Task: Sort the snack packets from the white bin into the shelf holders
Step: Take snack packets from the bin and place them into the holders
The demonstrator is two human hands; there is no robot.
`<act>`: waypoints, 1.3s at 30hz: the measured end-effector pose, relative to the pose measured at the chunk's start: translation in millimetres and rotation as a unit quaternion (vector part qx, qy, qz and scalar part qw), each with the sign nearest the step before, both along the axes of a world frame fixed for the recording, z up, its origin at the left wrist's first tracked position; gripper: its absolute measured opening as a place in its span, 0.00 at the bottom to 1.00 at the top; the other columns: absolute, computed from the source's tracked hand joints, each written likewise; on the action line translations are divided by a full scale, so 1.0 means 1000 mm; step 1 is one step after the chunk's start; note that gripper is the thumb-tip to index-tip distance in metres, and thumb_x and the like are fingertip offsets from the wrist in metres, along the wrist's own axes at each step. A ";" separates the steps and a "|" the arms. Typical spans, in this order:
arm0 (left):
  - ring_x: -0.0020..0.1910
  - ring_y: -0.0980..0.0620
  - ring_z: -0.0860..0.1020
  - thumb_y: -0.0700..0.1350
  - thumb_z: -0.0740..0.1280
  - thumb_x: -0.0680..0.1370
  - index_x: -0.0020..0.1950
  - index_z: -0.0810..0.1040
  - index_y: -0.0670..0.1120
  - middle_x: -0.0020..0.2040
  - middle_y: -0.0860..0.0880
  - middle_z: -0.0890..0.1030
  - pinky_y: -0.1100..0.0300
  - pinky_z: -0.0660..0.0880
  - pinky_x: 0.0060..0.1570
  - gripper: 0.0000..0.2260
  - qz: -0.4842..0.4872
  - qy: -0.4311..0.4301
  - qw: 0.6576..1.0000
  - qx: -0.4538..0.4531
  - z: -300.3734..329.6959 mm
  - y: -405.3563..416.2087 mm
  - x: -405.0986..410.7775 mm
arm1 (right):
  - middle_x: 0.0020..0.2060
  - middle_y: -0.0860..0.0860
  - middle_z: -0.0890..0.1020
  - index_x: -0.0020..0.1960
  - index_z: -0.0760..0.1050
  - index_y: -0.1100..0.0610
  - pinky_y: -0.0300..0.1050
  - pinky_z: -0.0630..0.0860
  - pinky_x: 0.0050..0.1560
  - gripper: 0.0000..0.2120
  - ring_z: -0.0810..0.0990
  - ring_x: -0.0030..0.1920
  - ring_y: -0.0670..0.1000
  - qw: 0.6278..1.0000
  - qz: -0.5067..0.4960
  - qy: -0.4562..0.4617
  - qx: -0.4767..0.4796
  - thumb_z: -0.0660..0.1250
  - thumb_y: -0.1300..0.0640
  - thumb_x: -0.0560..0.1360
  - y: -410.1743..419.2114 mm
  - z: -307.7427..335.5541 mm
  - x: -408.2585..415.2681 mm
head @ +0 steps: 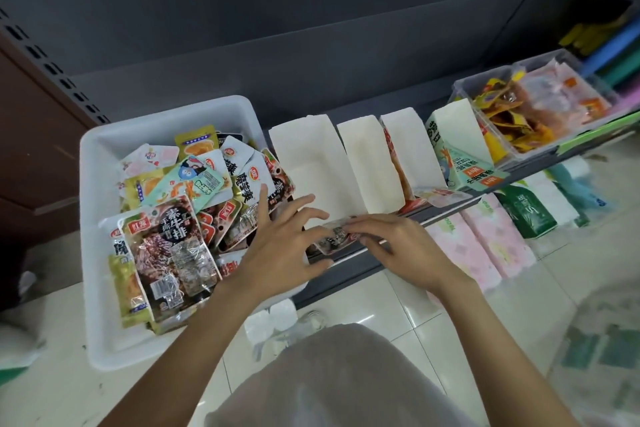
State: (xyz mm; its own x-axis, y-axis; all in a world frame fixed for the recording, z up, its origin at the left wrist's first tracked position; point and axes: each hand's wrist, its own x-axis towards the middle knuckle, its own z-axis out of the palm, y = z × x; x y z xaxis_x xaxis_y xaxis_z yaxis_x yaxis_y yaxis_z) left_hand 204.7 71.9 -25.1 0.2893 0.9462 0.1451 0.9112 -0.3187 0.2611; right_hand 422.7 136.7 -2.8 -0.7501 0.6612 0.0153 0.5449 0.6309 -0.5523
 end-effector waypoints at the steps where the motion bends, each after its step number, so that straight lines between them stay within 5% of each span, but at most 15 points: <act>1: 0.70 0.53 0.63 0.63 0.61 0.70 0.54 0.81 0.56 0.61 0.54 0.76 0.35 0.49 0.70 0.19 -0.006 -0.023 1.000 -0.005 0.001 -0.002 -0.001 | 0.60 0.45 0.79 0.63 0.77 0.50 0.40 0.76 0.57 0.18 0.80 0.54 0.47 1.000 -0.002 -0.012 -0.019 0.65 0.64 0.76 -0.001 0.004 0.001; 5: 0.64 0.56 0.70 0.56 0.63 0.73 0.61 0.78 0.55 0.61 0.55 0.76 0.59 0.67 0.63 0.17 0.048 -0.173 0.984 -0.006 0.028 -0.017 -0.018 | 0.62 0.46 0.77 0.63 0.76 0.49 0.38 0.74 0.57 0.24 0.75 0.60 0.45 0.999 -0.044 0.019 0.003 0.62 0.69 0.72 0.005 0.040 0.002; 7: 0.57 0.56 0.76 0.51 0.63 0.76 0.60 0.78 0.52 0.57 0.55 0.79 0.62 0.72 0.56 0.14 0.137 -0.224 0.964 0.036 0.041 -0.028 -0.034 | 0.58 0.46 0.79 0.62 0.77 0.51 0.36 0.74 0.55 0.21 0.76 0.57 0.45 0.995 -0.054 0.079 0.034 0.60 0.68 0.73 0.008 0.064 -0.015; 11: 0.55 0.47 0.76 0.40 0.72 0.73 0.59 0.79 0.47 0.55 0.47 0.81 0.56 0.73 0.53 0.14 0.365 -0.165 0.910 0.107 0.035 -0.052 -0.075 | 0.53 0.48 0.83 0.59 0.79 0.54 0.43 0.77 0.53 0.16 0.80 0.52 0.46 0.991 0.042 0.126 0.009 0.60 0.64 0.76 0.000 0.069 -0.094; 14: 0.61 0.38 0.71 0.38 0.74 0.68 0.62 0.76 0.44 0.61 0.40 0.75 0.43 0.71 0.59 0.23 0.433 -0.099 0.894 0.057 0.019 -0.063 -0.103 | 0.58 0.50 0.81 0.65 0.75 0.53 0.49 0.77 0.52 0.16 0.79 0.55 0.50 0.992 0.111 0.044 -0.031 0.61 0.59 0.78 -0.012 0.046 -0.159; 18: 0.63 0.35 0.67 0.39 0.73 0.68 0.68 0.71 0.42 0.66 0.38 0.70 0.42 0.69 0.60 0.28 0.486 -0.029 0.873 0.021 0.014 -0.076 -0.123 | 0.53 0.54 0.80 0.69 0.68 0.57 0.45 0.76 0.47 0.19 0.80 0.50 0.54 0.985 0.143 -0.092 -0.001 0.59 0.50 0.80 -0.028 0.015 -0.213; 23: 0.62 0.37 0.70 0.45 0.67 0.75 0.73 0.61 0.47 0.65 0.40 0.68 0.47 0.69 0.58 0.28 0.545 -0.115 0.821 -0.125 0.016 -0.082 -0.127 | 0.57 0.56 0.74 0.68 0.63 0.56 0.44 0.68 0.43 0.21 0.78 0.50 0.56 0.990 0.079 -0.113 -0.031 0.62 0.51 0.79 -0.045 -0.003 -0.229; 28: 0.64 0.43 0.70 0.50 0.67 0.76 0.72 0.64 0.49 0.67 0.43 0.69 0.52 0.69 0.62 0.26 0.523 -0.232 0.814 -0.097 0.015 -0.090 -0.115 | 0.49 0.48 0.79 0.67 0.65 0.52 0.45 0.77 0.49 0.27 0.80 0.45 0.48 0.965 -0.047 0.077 -0.247 0.72 0.59 0.73 -0.045 0.006 -0.226; 31: 0.65 0.53 0.71 0.56 0.68 0.75 0.70 0.69 0.52 0.67 0.52 0.70 0.50 0.73 0.61 0.25 0.533 -0.406 0.742 0.008 0.032 -0.096 -0.101 | 0.45 0.40 0.78 0.66 0.69 0.52 0.41 0.77 0.52 0.24 0.78 0.44 0.38 0.929 -0.119 0.195 -0.291 0.71 0.61 0.72 -0.045 0.019 -0.216; 34: 0.63 0.58 0.73 0.63 0.68 0.71 0.70 0.68 0.58 0.67 0.56 0.72 0.54 0.74 0.60 0.29 0.405 -0.647 0.646 -0.026 0.058 -0.089 -0.080 | 0.47 0.38 0.80 0.58 0.76 0.49 0.37 0.77 0.49 0.15 0.79 0.45 0.37 0.918 -0.096 0.279 -0.266 0.69 0.62 0.74 -0.053 0.034 -0.209; 36: 0.60 0.53 0.77 0.59 0.65 0.74 0.68 0.70 0.54 0.62 0.51 0.78 0.55 0.76 0.56 0.24 0.319 -0.738 0.593 -0.047 0.061 -0.077 -0.073 | 0.49 0.42 0.81 0.58 0.77 0.50 0.35 0.76 0.51 0.14 0.78 0.47 0.39 0.930 -0.038 0.286 -0.227 0.68 0.63 0.75 -0.061 0.039 -0.206; 39: 0.51 0.46 0.79 0.49 0.62 0.79 0.62 0.74 0.45 0.50 0.46 0.82 0.56 0.77 0.48 0.14 0.331 -0.790 0.517 -0.014 0.062 -0.063 -0.074 | 0.54 0.47 0.80 0.62 0.76 0.54 0.36 0.75 0.57 0.16 0.78 0.54 0.41 0.943 0.040 0.272 -0.187 0.66 0.64 0.76 -0.066 0.040 -0.200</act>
State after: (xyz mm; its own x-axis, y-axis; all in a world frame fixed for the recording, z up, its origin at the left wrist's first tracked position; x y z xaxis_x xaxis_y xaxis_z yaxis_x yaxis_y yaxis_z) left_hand 130.7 8.5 37.0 -0.5563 0.7707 -0.3109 -0.5382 -0.0491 0.8414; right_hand 222.7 70.2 37.5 -0.7458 0.6389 0.1888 0.0764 0.3636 -0.9284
